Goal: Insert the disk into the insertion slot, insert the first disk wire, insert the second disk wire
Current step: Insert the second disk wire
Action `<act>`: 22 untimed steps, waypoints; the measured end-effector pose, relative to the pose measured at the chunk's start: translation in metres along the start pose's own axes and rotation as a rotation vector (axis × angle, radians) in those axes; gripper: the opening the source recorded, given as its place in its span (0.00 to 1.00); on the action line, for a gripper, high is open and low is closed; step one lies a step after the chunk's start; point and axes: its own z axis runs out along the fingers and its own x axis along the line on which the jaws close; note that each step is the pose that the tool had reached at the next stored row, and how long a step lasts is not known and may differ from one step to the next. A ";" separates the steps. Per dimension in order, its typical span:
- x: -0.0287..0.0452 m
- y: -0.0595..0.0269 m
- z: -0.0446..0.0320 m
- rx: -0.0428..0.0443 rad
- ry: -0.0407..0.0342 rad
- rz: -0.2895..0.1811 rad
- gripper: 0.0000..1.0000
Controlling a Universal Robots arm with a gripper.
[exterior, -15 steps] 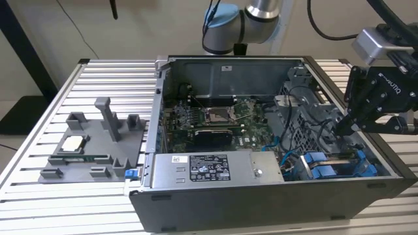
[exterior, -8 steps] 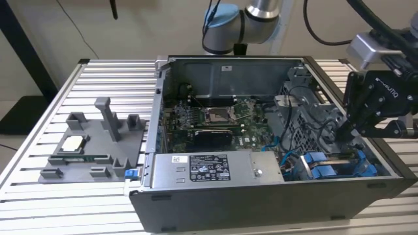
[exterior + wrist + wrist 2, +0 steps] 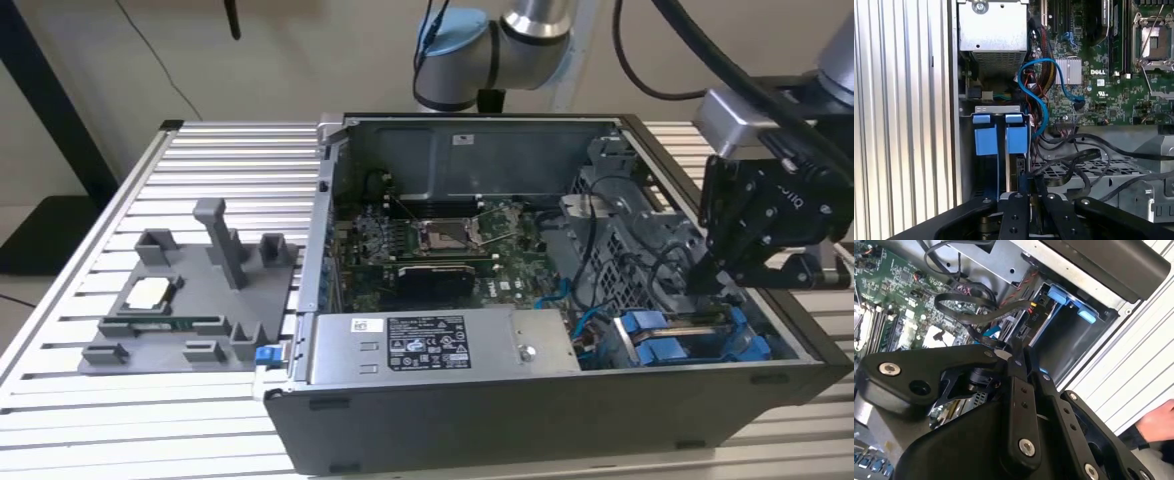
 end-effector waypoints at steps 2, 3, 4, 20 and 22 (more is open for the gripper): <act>0.0002 0.0017 0.0020 0.0141 -0.0006 -0.001 0.16; 0.0003 0.0027 0.0030 0.0202 -0.0011 -0.002 0.16; 0.0004 0.0035 0.0041 0.0259 -0.0015 -0.002 0.16; 0.0027 0.0044 0.0129 0.0433 -0.0181 -0.001 0.16; 0.0029 0.0044 0.0141 0.0454 -0.0181 -0.001 0.16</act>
